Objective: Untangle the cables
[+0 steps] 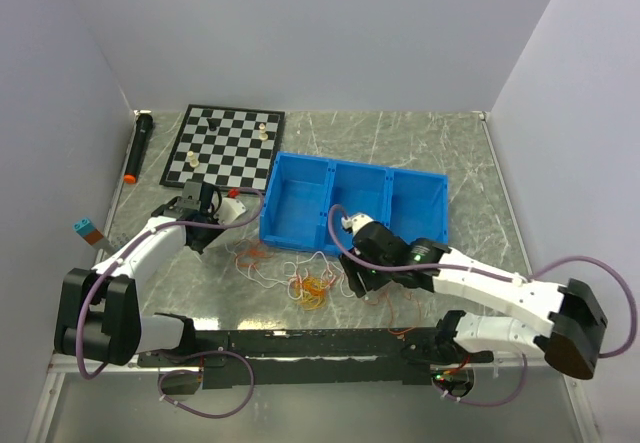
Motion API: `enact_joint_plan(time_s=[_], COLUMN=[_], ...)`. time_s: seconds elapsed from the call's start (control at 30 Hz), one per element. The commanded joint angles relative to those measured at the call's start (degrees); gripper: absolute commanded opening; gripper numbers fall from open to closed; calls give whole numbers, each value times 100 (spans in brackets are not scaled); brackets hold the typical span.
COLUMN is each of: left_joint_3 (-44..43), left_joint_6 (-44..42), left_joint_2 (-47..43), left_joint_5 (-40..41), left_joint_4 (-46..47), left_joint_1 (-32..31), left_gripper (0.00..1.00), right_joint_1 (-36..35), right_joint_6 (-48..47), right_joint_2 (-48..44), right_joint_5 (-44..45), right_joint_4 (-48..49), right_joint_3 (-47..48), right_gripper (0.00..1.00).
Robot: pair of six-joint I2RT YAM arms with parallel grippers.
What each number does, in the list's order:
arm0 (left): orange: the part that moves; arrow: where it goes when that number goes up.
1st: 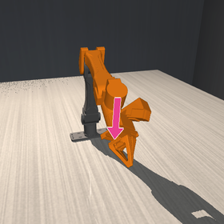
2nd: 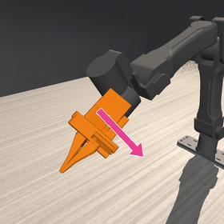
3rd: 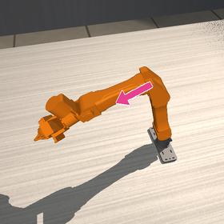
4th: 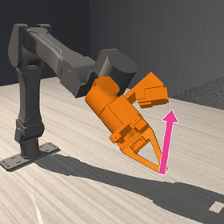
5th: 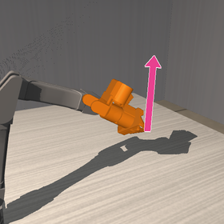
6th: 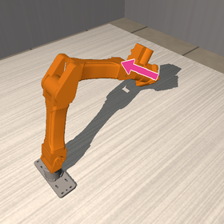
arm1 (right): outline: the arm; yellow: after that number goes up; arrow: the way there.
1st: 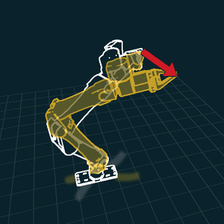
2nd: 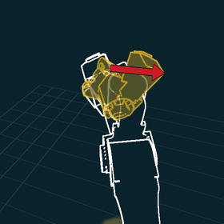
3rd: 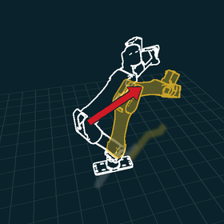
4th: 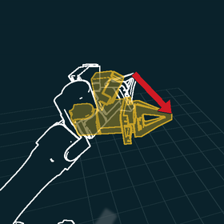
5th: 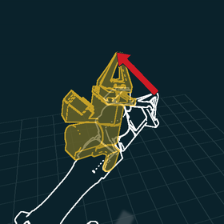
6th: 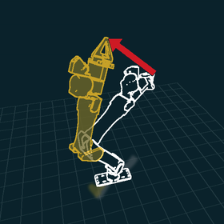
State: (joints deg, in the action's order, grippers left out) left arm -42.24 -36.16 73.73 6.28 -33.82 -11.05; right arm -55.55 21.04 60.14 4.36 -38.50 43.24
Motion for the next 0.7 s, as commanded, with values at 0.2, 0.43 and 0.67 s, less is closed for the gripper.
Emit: enact_joint_plan(time_s=[0.2, 0.43, 0.67], left_joint_3=[-83, -39, -13], left_joint_6=[92, 83, 65], left_joint_2=[-8, 9, 53], left_joint_5=[-110, -110, -66], left_joint_4=[51, 86, 148], left_joint_1=[6, 15, 15], left_gripper=[1, 1, 1], right_joint_1=[158, 158, 158], right_joint_6=[-249, -162, -30], right_joint_2=[1008, 1492, 1361], right_joint_5=[-172, 161, 240], right_joint_4=[1441, 1661, 1653], right_joint_3=[-53, -193, -290], right_gripper=[65, 51, 3])
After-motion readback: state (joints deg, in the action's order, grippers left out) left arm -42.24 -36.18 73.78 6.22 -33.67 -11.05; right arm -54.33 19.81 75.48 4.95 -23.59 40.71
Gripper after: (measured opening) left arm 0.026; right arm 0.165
